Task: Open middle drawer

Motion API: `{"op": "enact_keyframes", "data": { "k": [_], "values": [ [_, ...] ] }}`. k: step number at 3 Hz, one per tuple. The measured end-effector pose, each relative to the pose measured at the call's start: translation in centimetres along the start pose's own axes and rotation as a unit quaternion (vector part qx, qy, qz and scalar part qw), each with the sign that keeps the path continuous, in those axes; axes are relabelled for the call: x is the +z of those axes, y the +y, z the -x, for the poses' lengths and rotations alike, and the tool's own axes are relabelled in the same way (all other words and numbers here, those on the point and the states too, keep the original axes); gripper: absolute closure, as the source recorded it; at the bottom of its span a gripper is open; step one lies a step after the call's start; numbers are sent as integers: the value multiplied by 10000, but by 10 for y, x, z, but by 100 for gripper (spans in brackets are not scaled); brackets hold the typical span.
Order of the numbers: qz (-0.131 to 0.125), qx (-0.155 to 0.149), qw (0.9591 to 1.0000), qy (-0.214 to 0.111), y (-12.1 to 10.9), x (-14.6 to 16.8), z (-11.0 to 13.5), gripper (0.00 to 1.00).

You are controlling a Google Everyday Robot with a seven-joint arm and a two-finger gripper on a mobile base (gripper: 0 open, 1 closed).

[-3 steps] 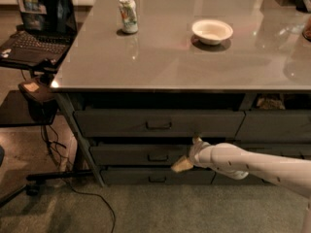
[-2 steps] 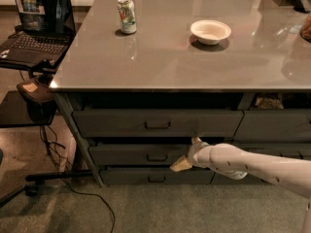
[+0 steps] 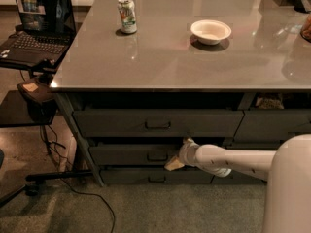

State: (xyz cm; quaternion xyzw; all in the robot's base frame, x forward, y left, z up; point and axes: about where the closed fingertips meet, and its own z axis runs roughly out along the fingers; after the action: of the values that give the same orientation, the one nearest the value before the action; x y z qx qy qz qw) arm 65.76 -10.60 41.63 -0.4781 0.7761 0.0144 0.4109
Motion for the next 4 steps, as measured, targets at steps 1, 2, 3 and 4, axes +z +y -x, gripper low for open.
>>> {"op": "enact_keyframes", "data": {
  "k": [1, 2, 3, 4],
  "values": [
    [-13, -199, 9998, -45, -18, 19, 5, 0],
    [63, -125, 9999, 39, -13, 19, -8, 0],
    [63, -125, 9999, 39, -13, 19, -8, 0],
    [63, -125, 9999, 38, -13, 19, -8, 19]
  ]
}}
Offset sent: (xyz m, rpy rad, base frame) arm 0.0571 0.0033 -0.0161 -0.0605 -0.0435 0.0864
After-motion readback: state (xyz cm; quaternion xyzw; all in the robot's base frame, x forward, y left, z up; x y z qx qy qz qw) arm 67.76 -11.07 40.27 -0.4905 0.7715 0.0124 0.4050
